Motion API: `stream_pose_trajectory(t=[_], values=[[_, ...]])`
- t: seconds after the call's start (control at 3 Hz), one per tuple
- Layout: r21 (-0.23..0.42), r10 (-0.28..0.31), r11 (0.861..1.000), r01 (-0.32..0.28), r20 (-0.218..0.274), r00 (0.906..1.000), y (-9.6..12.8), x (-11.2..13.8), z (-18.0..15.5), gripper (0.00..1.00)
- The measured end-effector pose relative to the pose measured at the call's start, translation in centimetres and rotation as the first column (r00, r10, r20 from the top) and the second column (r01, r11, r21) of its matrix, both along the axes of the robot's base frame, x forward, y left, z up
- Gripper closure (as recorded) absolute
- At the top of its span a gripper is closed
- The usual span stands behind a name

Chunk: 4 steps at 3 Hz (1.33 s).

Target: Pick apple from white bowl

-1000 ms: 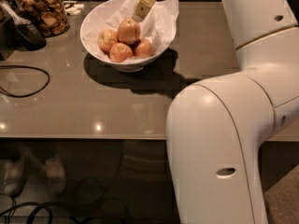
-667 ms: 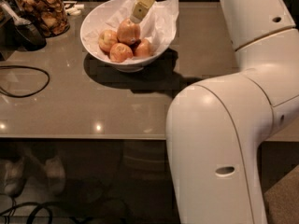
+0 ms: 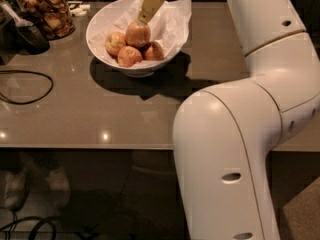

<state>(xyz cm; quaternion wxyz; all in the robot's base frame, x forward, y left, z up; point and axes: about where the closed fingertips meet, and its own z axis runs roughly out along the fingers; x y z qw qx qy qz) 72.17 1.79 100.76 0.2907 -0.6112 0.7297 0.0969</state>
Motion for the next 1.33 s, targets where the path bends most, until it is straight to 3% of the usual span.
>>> stream_pose_trajectory(t=[0.33, 1.33], values=[[-0.003, -0.001, 1.0, 0.001, -0.021, 0.9998, 0.4, 0.1, -0.8, 0.28], [-0.017, -0.008, 1.0, 0.007, -0.07, 0.9975, 1.4, 1.1, -3.3, 0.29]])
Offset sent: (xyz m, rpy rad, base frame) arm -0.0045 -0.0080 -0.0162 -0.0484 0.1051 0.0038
